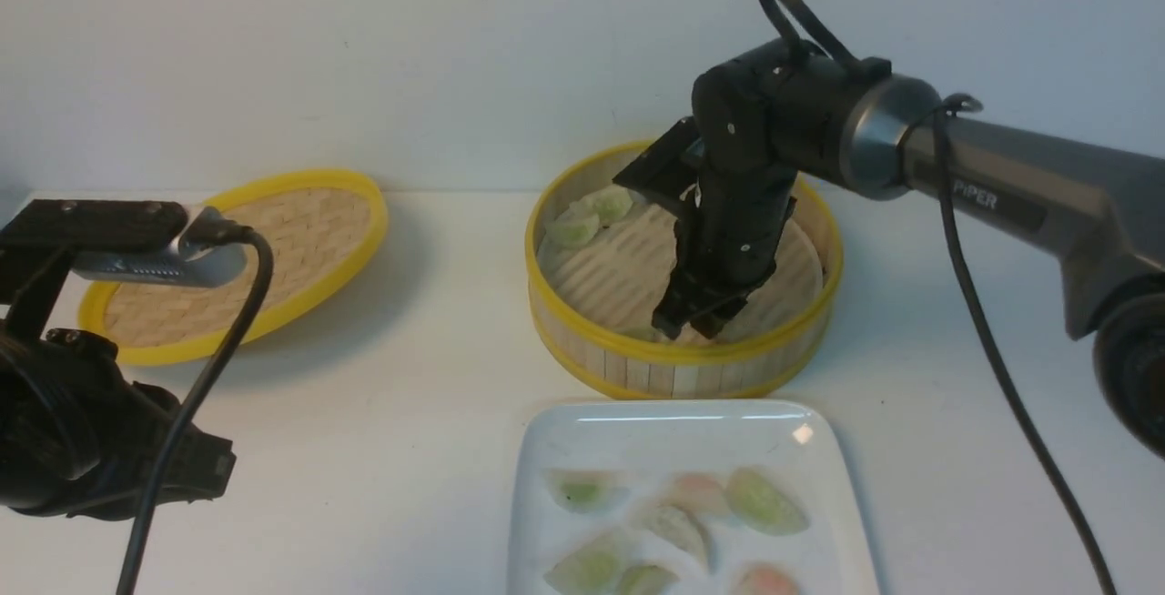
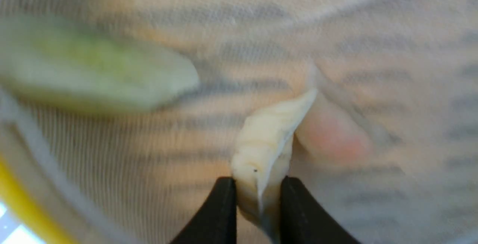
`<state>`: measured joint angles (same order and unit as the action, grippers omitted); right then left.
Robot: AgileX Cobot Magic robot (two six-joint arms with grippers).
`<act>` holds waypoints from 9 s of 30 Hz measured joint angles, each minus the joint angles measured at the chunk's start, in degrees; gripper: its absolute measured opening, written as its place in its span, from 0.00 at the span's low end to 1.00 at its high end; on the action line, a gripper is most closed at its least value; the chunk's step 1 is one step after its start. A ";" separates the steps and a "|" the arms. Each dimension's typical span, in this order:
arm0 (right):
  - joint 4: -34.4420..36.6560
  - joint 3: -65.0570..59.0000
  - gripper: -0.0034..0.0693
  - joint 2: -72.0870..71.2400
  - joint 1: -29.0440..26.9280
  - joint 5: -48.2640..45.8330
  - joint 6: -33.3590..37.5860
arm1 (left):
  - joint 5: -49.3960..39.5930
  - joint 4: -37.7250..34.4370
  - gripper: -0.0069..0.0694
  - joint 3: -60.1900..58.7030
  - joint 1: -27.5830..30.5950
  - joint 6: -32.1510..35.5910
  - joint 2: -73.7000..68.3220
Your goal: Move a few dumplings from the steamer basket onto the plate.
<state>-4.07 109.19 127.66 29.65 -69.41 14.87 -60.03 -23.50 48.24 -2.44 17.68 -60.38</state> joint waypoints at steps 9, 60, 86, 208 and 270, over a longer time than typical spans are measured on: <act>2.69 -0.20 0.22 -11.85 -0.04 -1.43 -1.93 | 0.00 -0.05 0.08 0.00 0.00 0.00 0.00; 12.29 -18.06 0.63 -17.96 -0.04 8.19 -3.68 | 7.93 -5.89 0.08 0.59 -13.79 3.76 -3.20; 4.07 0.62 0.61 4.54 -4.05 11.70 -0.13 | 6.45 -5.83 0.08 0.59 -13.79 4.05 -3.20; -0.20 -84.92 0.03 -128.58 5.94 47.44 -28.46 | 25.97 -7.74 0.08 0.35 -13.79 7.34 31.80; -0.22 -84.92 0.03 -128.58 5.94 46.47 -28.51 | 35.35 25.22 0.08 -49.23 1.64 -20.45 61.02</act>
<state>-4.29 24.27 -0.92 35.59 -22.93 -13.64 -24.69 1.72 -1.00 -0.80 -2.77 0.64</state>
